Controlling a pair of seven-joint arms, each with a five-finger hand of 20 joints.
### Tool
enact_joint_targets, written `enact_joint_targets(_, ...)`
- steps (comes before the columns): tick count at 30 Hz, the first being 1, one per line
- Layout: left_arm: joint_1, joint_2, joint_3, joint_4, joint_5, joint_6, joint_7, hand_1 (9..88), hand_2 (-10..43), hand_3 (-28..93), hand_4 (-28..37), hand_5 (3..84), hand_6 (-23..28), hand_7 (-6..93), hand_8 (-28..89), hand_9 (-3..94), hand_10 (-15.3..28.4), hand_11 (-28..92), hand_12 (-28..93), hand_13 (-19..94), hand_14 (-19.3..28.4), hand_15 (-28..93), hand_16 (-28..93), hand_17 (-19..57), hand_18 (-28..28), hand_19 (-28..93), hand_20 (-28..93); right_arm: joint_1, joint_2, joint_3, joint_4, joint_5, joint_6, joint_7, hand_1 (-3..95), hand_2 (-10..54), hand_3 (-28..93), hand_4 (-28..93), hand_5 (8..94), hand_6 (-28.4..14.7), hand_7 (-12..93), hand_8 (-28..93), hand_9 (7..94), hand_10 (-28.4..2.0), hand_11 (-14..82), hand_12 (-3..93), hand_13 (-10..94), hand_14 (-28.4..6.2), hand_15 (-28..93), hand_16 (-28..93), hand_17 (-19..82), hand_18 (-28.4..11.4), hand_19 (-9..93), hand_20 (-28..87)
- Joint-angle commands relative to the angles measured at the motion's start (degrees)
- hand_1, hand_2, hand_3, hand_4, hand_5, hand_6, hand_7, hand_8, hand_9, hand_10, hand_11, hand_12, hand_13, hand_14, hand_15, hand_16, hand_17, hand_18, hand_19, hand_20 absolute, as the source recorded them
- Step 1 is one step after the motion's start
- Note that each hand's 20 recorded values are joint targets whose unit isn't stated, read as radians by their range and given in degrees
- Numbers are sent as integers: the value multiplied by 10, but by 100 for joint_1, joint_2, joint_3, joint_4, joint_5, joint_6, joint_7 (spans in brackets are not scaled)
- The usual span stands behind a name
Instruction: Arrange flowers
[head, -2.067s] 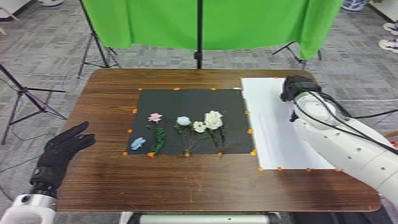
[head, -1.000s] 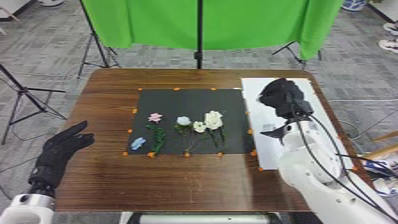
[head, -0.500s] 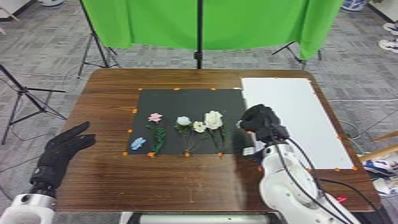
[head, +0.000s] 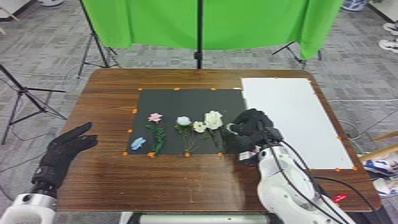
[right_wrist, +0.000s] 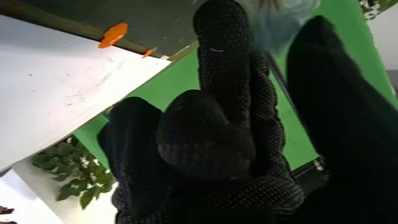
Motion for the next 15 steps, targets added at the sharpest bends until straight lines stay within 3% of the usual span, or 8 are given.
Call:
enact_joint_targets(1,31,-24,-12,23,40,-90,-80,309,82,685,-126,384,61,86,-58,439,145,199,98,364,191,187,-15,52,129,146,140,-63,3,7,6,-63,-179,-45,364,-95,675,-185,663,5,182,-100,799,-112,234,229,888,-27,645,354,616,-161,932,617)
enact_joint_targets(8,39,-32,-19,12,57,-89,-54,310,81,684,-126,384,60,86,-58,439,145,199,98,363,190,188,-14,50,131,146,140,-112,112,124,-99,-140,-257,-59,349,-95,666,-181,652,1,167,-94,794,-124,230,230,885,-30,643,354,611,-163,932,611)
enact_joint_targets(12,4,-7,-12,12,72,-69,-32,310,81,684,-126,384,61,86,-58,439,145,198,98,364,189,186,-14,49,132,147,140,-292,273,536,-462,-28,57,-118,346,-95,661,-179,650,0,163,-92,793,-124,229,230,885,-31,641,354,609,-166,932,611)
enact_joint_targets(15,-33,46,-9,20,86,-51,21,309,81,684,-126,384,61,86,-58,439,144,198,99,364,190,187,-14,50,132,146,140,-703,426,1343,-863,1393,152,-1020,343,-95,664,-178,654,-1,164,-90,792,-124,230,231,865,-40,637,355,582,-170,932,593)
